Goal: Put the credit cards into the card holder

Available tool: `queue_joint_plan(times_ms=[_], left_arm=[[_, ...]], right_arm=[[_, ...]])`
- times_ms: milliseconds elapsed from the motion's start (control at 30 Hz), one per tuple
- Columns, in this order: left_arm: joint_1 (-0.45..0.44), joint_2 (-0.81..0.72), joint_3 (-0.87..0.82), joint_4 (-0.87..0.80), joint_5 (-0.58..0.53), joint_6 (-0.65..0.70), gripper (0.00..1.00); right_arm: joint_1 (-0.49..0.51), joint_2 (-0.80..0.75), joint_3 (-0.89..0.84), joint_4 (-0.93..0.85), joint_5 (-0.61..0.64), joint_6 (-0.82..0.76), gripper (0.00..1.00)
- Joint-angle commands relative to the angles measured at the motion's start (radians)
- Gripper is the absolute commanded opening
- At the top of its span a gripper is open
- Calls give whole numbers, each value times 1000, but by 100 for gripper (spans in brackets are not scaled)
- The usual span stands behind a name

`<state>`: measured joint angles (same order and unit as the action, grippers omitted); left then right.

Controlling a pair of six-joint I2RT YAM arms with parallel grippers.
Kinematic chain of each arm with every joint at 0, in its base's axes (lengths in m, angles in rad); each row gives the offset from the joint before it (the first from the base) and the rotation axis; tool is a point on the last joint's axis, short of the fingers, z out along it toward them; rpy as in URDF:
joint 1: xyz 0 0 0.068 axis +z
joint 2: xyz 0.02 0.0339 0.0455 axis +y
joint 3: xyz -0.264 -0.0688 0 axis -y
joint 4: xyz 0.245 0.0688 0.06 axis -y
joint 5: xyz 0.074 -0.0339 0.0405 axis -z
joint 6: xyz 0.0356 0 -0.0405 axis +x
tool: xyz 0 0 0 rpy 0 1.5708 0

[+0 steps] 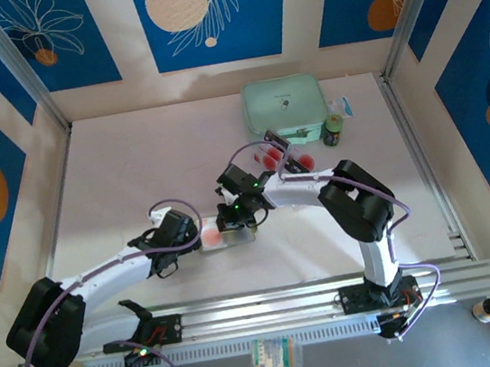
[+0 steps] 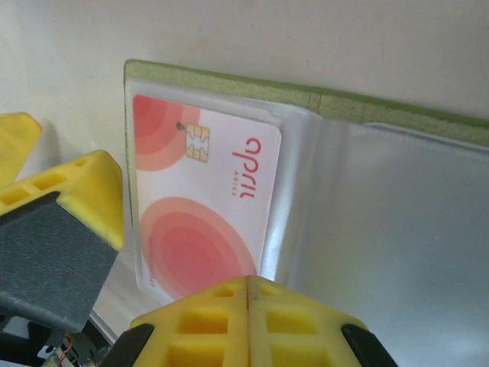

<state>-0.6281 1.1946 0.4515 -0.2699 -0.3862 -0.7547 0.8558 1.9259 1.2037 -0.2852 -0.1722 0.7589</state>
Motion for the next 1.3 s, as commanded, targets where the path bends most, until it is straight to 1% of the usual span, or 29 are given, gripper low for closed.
queue_joint_plan(times_ms=[0, 333, 567, 900, 1100, 1267], left_arm=[[11, 2, -10, 9, 7, -11, 95], [11, 0, -5, 8, 9, -9, 95], [11, 0, 6, 10, 18, -1, 95], [12, -23, 48, -19, 24, 21, 95], [12, -63, 96, -75, 17, 52, 95], [11, -92, 137, -104, 43, 60, 96]], right_arm=[[17, -2, -10, -19, -3, 10, 6], [43, 51, 49, -34, -26, 8, 6], [44, 29, 53, -40, -25, 8, 6], [13, -49, 48, -64, -3, -23, 6], [-21, -87, 31, -87, 47, -60, 7], [-55, -95, 3, -78, 66, -76, 7]])
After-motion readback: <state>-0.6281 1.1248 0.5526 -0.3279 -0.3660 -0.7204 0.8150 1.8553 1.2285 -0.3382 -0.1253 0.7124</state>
